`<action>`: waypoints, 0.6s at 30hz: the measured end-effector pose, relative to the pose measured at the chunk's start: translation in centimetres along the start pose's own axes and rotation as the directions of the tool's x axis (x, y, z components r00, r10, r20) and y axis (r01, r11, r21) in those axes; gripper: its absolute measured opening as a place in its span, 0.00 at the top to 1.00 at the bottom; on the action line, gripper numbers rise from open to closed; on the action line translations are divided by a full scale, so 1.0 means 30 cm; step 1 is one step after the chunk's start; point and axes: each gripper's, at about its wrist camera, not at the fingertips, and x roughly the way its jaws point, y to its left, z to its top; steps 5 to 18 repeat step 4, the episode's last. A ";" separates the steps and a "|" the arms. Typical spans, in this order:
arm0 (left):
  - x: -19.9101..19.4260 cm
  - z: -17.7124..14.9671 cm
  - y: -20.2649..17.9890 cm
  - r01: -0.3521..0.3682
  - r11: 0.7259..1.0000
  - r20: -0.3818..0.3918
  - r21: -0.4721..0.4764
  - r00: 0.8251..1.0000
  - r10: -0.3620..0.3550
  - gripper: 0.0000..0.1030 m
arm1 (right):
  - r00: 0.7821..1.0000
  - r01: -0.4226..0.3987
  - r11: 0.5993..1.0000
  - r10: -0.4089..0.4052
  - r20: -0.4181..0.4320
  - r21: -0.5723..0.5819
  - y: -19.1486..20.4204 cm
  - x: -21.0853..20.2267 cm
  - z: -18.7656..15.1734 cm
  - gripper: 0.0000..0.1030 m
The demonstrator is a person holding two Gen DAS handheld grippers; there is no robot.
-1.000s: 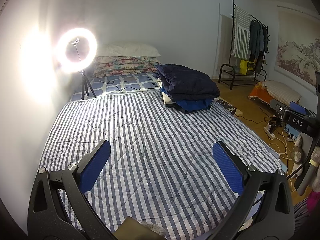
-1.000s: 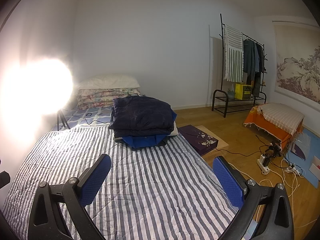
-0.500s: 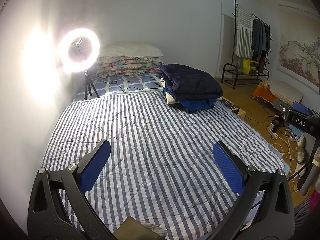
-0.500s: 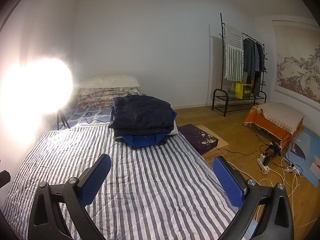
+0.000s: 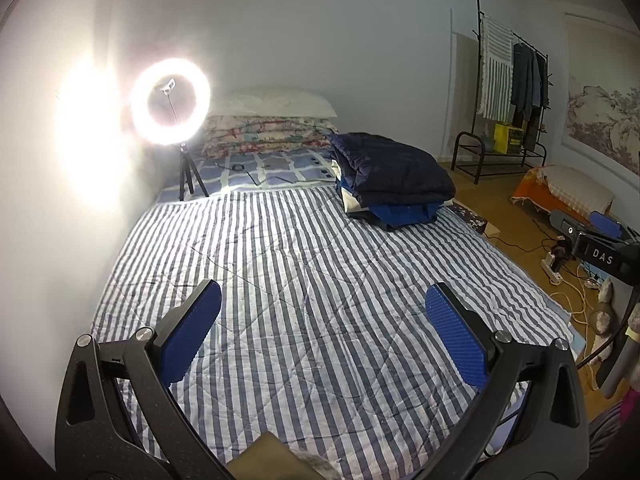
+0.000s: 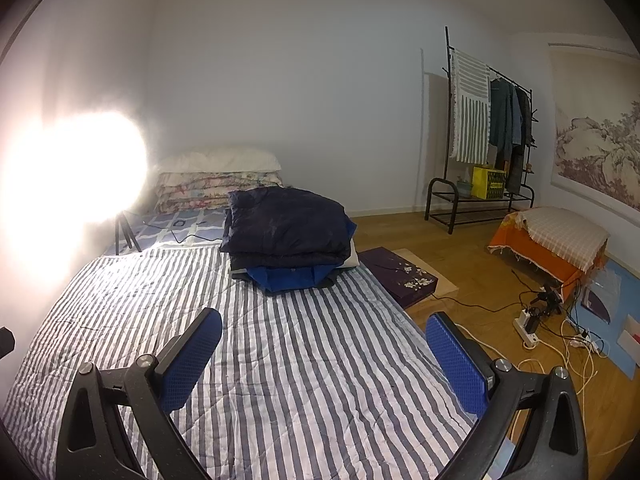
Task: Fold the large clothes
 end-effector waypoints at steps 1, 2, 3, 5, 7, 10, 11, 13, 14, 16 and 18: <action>-0.003 -0.001 -0.001 -0.006 1.000 0.006 0.001 1.000 0.006 0.00 | 1.000 0.000 1.000 0.000 -0.002 -0.002 0.004 0.003 0.000 0.00; -0.004 -0.001 0.000 -0.008 1.000 0.009 -0.001 1.000 0.008 0.00 | 1.000 -0.001 1.000 0.001 -0.005 -0.005 0.007 0.007 0.000 0.00; -0.002 -0.001 0.001 -0.007 1.000 0.008 -0.002 1.000 0.007 0.00 | 1.000 -0.002 1.000 0.002 -0.007 -0.008 0.009 0.009 -0.002 0.00; 0.000 -0.001 0.002 -0.008 1.000 0.005 -0.004 1.000 0.008 0.00 | 1.000 -0.002 1.000 0.002 -0.010 -0.010 0.010 0.011 -0.003 0.00; 0.000 -0.001 0.002 -0.008 1.000 0.005 -0.004 1.000 0.008 0.00 | 1.000 -0.002 1.000 0.002 -0.010 -0.010 0.010 0.011 -0.003 0.00; 0.000 -0.001 0.002 -0.008 1.000 0.005 -0.004 1.000 0.008 0.00 | 1.000 -0.002 1.000 0.002 -0.010 -0.010 0.010 0.011 -0.003 0.00; 0.000 -0.001 0.002 -0.008 1.000 0.005 -0.004 1.000 0.008 0.00 | 1.000 -0.002 1.000 0.002 -0.010 -0.010 0.010 0.011 -0.003 0.00; 0.000 -0.001 0.002 -0.008 1.000 0.005 -0.004 1.000 0.008 0.00 | 1.000 -0.002 1.000 0.002 -0.010 -0.010 0.010 0.011 -0.003 0.00; 0.000 -0.001 0.002 -0.008 1.000 0.005 -0.004 1.000 0.008 0.00 | 1.000 -0.002 1.000 0.002 -0.010 -0.010 0.010 0.011 -0.003 0.00; 0.000 -0.001 0.002 -0.008 1.000 0.005 -0.004 1.000 0.008 0.00 | 1.000 -0.002 1.000 0.002 -0.010 -0.010 0.010 0.011 -0.003 0.00; 0.000 -0.001 0.002 -0.008 1.000 0.005 -0.004 1.000 0.008 0.00 | 1.000 -0.002 1.000 0.002 -0.010 -0.010 0.010 0.011 -0.003 0.00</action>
